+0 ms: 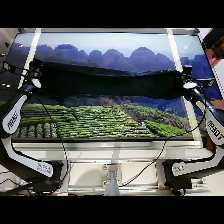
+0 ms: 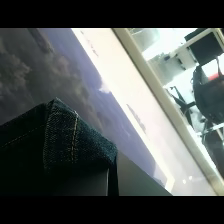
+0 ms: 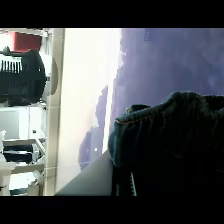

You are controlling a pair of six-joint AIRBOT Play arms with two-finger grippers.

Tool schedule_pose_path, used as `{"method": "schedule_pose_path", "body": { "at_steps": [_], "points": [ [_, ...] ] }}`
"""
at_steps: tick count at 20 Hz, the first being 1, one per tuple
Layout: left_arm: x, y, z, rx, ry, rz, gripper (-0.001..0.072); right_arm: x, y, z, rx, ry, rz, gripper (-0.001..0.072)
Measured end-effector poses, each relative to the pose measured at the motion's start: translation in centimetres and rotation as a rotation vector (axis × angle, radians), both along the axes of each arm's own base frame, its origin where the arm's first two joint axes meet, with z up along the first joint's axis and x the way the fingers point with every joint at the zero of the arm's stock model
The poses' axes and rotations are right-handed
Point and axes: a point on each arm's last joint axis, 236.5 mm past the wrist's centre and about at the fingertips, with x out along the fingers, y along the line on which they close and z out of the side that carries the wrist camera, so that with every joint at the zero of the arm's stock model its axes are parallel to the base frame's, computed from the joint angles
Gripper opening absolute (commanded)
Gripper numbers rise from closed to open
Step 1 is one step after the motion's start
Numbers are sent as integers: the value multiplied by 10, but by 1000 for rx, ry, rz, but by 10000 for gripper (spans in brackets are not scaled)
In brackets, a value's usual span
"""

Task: Fold the clothes and pants, and hang the long-sleeved shirts on hangers.

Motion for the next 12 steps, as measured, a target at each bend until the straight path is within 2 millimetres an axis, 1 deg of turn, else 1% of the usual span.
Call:
{"method": "schedule_pose_path", "body": {
  "at_steps": [1,2,3,4,8,10,12],
  "points": [
    [0,0,-2,1,1,1,96,0,0,-2,-1,3,-1,161],
    [1,0,-5,0,4,1,307,0,-1,-3,-4,4,-2,415],
    [1,0,-7,1,4,2,576,0,-1,-3,-15,6,1,598],
    [1,0,-8,1,6,1,656,1,0,-3,-28,11,13,604],
    [1,-2,-10,6,12,-5,651,4,9,-3,-94,38,96,604],
    [1,-2,0,29,1,-14,649,6,14,2,-145,48,144,600],
    [1,-5,11,96,6,-51,640,8,22,5,-209,73,218,597]
  ]
}}
